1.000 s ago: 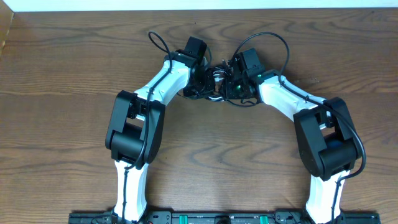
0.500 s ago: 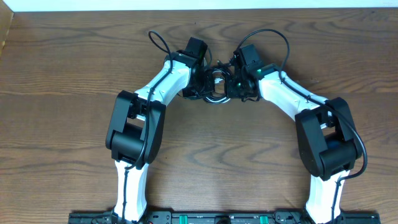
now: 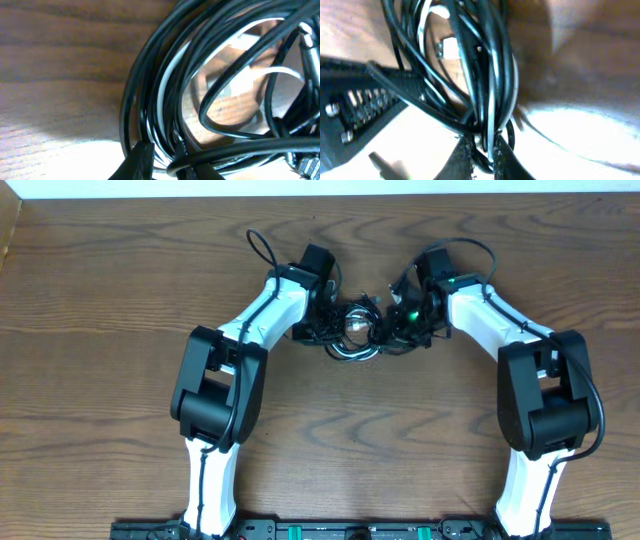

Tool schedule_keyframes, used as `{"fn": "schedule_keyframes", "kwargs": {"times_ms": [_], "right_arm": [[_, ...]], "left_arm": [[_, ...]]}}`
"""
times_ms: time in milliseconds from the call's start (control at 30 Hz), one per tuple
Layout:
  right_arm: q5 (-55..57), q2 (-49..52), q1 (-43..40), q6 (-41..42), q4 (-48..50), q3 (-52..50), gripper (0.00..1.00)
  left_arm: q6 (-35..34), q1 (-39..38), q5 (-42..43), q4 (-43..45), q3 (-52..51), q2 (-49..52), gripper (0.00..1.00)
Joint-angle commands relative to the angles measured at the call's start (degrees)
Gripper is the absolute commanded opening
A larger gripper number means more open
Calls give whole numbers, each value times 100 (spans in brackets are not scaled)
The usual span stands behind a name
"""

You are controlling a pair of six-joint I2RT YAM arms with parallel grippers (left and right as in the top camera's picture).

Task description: Untangle cables

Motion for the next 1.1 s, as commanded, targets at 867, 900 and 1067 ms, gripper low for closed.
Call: {"fn": "schedule_keyframes", "kwargs": {"times_ms": [867, 900, 1067], "right_arm": [[-920, 796, 186, 98, 1274, -4, 1], [-1244, 796, 146, 17, 1335, -4, 1], [-1816, 796, -61, -9, 1366, -4, 1]], "left_arm": [[723, 531, 1274, -348, -26, 127, 21], [719, 533, 1281, -378, -26, 125, 21], [719, 612, 2490, -476, -24, 122, 21]]}}
